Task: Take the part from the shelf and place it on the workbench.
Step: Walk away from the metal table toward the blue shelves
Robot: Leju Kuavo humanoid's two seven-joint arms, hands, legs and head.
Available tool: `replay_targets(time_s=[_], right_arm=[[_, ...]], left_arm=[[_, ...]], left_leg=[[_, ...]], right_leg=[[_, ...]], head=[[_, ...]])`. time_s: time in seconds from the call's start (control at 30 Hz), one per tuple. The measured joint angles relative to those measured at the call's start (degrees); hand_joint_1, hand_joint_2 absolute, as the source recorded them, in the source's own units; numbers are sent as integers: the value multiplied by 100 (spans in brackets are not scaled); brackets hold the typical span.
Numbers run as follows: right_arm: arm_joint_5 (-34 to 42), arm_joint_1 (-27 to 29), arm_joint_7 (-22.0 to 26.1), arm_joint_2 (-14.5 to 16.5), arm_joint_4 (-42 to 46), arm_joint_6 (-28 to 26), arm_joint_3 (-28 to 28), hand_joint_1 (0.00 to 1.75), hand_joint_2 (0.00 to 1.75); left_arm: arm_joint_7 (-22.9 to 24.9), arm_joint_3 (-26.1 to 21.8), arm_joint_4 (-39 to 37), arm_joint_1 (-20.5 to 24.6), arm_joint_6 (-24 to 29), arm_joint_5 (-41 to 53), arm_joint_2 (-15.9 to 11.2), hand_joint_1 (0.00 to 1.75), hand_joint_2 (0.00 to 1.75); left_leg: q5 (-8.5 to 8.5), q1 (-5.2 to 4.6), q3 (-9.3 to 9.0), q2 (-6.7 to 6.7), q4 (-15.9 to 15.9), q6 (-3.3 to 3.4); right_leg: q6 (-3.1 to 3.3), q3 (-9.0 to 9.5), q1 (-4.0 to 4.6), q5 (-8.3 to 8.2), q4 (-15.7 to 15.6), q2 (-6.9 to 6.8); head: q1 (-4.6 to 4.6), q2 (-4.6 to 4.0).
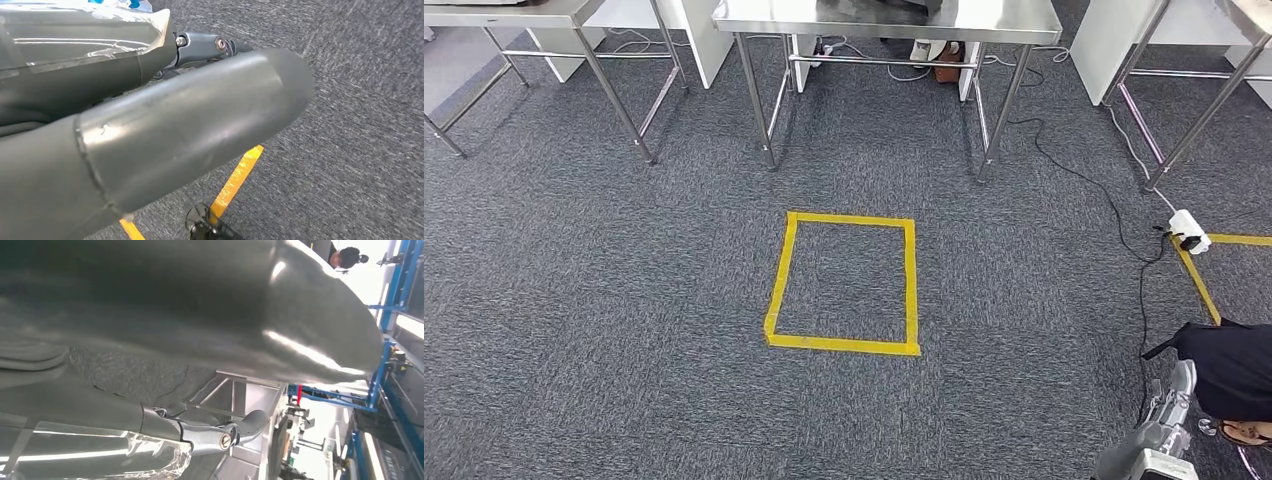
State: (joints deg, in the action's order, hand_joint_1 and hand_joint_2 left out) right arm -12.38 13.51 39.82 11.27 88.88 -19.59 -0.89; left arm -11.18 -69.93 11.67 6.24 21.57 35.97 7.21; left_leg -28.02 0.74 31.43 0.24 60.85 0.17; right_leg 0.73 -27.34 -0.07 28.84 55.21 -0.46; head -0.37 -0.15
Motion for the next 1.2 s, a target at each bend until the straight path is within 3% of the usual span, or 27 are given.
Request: replay_targets(time_s=[0.03,0.1,0.27,0.47,0.57,0.67,0.73,0.8,0.87,0.9,0.97,1.0,1.03,1.07,1.17,1.2], right_arm=[[5,6,0,-6,16,-19,0,0,0],[20,17,0,-18,45,-55,-1,0,0],[98,100,1,-62,112,-125,-3,0,0],[138,142,2,-106,151,-134,-2,0,0],[309,159,1,-121,151,-126,-6,0,0],[586,165,1,-152,147,-78,-6,0,0],[699,162,2,-177,140,-63,-7,0,0],[744,165,3,-198,125,-62,-7,0,0],[766,177,2,-218,103,-63,-1,0,0],[770,182,2,-226,94,-64,2,0,0],[773,182,2,-238,86,-67,7,0,0],[774,179,1,-240,82,-69,7,0,0],[775,176,2,-240,79,-73,8,0,0],[780,176,2,-239,75,-78,10,0,0],[791,182,2,-243,71,-84,19,0,0],[792,184,3,-242,71,-84,21,0,0]], left_arm=[[-7,7,1,0,-5,6,-8,0,0],[-14,15,0,-5,-22,25,-17,0,0],[-16,58,0,-17,-50,65,-23,0,0],[-16,130,-1,-15,-50,69,-24,0,0],[-17,142,1,-14,-50,91,-37,0,0],[-25,146,-1,-14,-50,109,-42,0,0],[-37,149,-1,-11,-50,114,-39,0,0],[-49,151,-1,-12,-50,116,-38,0,0],[-58,151,-2,-16,-50,116,-36,0,0],[-60,151,-2,-17,-50,117,-33,0,0],[-63,151,-2,-16,-51,120,-28,0,0],[-66,152,-1,-16,-51,121,-39,0,0],[-68,152,0,-15,-51,123,-49,0,0],[-70,153,0,-14,-51,124,-57,0,0],[-74,155,-2,-8,-50,124,-57,0,0],[-74,155,-2,-7,-49,124,-59,0,0]], left_leg=[[37,-15,-165,-5,-270,36],[36,-43,-253,-8,-454,64],[44,-105,-219,-7,-483,67],[63,-141,-170,-7,-452,117],[64,-152,-119,-10,-396,179],[137,-110,-106,20,-469,261],[201,-62,-109,73,-554,316],[223,-52,-73,131,-563,325],[235,-41,-46,202,-559,306],[238,-28,-41,241,-553,287],[217,13,-36,322,-502,217],[192,18,-31,358,-461,164],[163,16,-28,389,-419,110],[140,6,-30,419,-391,66],[126,19,-49,512,-385,-4],[77,40,-35,478,-346,-26]], right_leg=[[-17,-8,9,-9,7,-2],[-47,-40,34,-22,25,-5],[-81,-108,23,-26,58,-7],[-151,-163,-19,-71,48,-4],[-211,-148,-68,-106,40,-6],[-257,-209,-48,-97,84,4],[-249,-410,-39,95,431,20],[-236,-795,-69,426,1206,32],[-294,-1074,-112,587,1779,33],[-358,-1041,-139,521,1723,26],[-517,-646,-204,195,952,-88],[-565,-455,-212,56,562,-181],[-556,-335,-210,-26,298,-245],[-506,-302,-196,-48,196,-277],[-326,-354,-169,-60,227,-144],[-283,-355,-176,-79,227,-99]], head=[[2,0],[4,0],[15,0],[15,0],[10,0],[13,0],[28,0],[42,0],[42,0],[43,0],[45,0],[53,0],[55,0],[55,0],[33,0],[28,0]])
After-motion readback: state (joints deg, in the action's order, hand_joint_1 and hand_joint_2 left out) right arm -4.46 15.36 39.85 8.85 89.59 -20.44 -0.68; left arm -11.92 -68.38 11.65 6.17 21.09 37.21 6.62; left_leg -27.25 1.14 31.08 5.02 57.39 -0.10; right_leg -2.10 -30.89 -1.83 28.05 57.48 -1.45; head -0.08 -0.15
